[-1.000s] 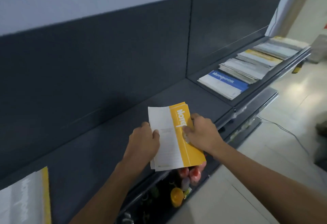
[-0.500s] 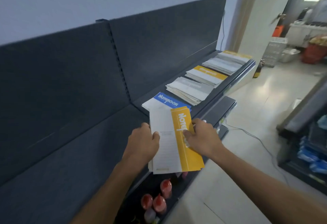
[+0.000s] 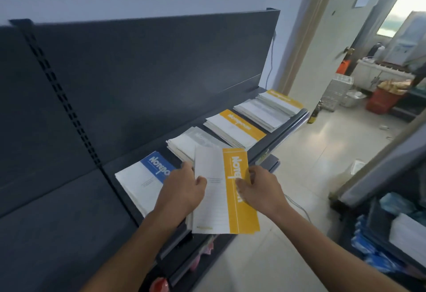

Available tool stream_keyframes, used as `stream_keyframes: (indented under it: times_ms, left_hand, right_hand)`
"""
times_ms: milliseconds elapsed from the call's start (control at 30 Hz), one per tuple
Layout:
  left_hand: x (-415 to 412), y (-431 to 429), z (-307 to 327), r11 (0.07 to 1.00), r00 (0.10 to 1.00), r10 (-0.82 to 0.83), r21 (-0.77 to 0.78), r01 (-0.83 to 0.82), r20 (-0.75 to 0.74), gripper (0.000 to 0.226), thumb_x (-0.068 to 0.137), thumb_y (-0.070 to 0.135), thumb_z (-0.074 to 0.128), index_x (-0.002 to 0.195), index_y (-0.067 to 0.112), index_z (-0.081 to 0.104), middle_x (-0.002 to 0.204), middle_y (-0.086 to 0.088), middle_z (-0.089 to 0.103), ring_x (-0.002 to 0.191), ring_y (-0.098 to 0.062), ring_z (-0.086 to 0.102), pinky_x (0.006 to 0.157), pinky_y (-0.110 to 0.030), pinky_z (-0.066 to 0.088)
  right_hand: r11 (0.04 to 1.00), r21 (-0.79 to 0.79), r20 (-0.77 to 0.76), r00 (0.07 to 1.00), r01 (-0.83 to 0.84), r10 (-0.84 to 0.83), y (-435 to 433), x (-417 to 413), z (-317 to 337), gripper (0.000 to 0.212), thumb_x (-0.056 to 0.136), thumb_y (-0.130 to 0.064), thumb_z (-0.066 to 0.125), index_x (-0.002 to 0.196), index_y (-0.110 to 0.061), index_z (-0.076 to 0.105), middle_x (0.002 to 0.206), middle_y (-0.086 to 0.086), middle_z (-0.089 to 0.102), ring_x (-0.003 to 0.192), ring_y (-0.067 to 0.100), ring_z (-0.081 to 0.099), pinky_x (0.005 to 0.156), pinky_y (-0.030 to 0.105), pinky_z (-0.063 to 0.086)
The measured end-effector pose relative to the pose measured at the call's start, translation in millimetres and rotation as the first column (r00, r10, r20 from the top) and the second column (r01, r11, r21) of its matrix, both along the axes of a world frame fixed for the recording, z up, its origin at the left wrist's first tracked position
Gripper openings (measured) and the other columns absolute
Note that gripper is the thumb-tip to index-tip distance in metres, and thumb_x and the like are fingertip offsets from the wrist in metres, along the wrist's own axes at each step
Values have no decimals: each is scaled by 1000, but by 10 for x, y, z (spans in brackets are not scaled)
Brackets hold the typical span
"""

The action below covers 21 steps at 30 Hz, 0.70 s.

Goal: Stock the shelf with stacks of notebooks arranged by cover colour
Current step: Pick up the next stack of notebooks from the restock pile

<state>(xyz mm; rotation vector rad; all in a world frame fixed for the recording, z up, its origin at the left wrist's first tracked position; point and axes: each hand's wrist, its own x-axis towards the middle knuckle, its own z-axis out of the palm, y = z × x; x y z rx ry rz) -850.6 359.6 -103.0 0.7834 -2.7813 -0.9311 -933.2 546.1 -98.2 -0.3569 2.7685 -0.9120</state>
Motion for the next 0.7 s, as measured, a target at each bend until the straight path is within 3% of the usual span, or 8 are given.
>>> stream_keyframes:
  times_ms: [100,267,500,700]
  left_hand:
    - [-391,141,15,1000,1000,-8,-15,8,24,24,98,41,52,110,20,50,101,0,64,82,-15,57,60,-28,42]
    - [-958,379,51,999,998,-12,-34,14,65,27,96,41,52,111,18,50,102,-3,67,89,-23,64,75,-40,57]
    - [-1661,785,18,996,995,88,-33,-87,49,25,94,40,53,108,20,51,98,1,66,87,-21,62,78,-41,56]
    - [-2127,1141,-16,967,967,255,-29,-254,6,22,93,42,52,106,24,54,91,4,63,83,-18,60,69,-36,53]
  right_hand:
    - [999,-38,7,1000,21,-21,120,-362,-28,14,92,-38,61,99,-27,57,81,-13,69,68,5,66,57,27,53]
    - [999,-44,49,998,28,-26,366,-938,-104,16,92,-39,59,100,-25,57,86,-8,70,74,11,68,70,40,61]
    - [997,-55,105,993,-54,60,666,-1905,-191,13,88,-38,59,99,-34,53,86,-16,64,76,4,61,64,30,52]
    - [977,-95,135,970,-192,203,854,-2618,-171,24,87,-39,58,110,-34,56,94,-16,67,78,4,62,56,24,43]
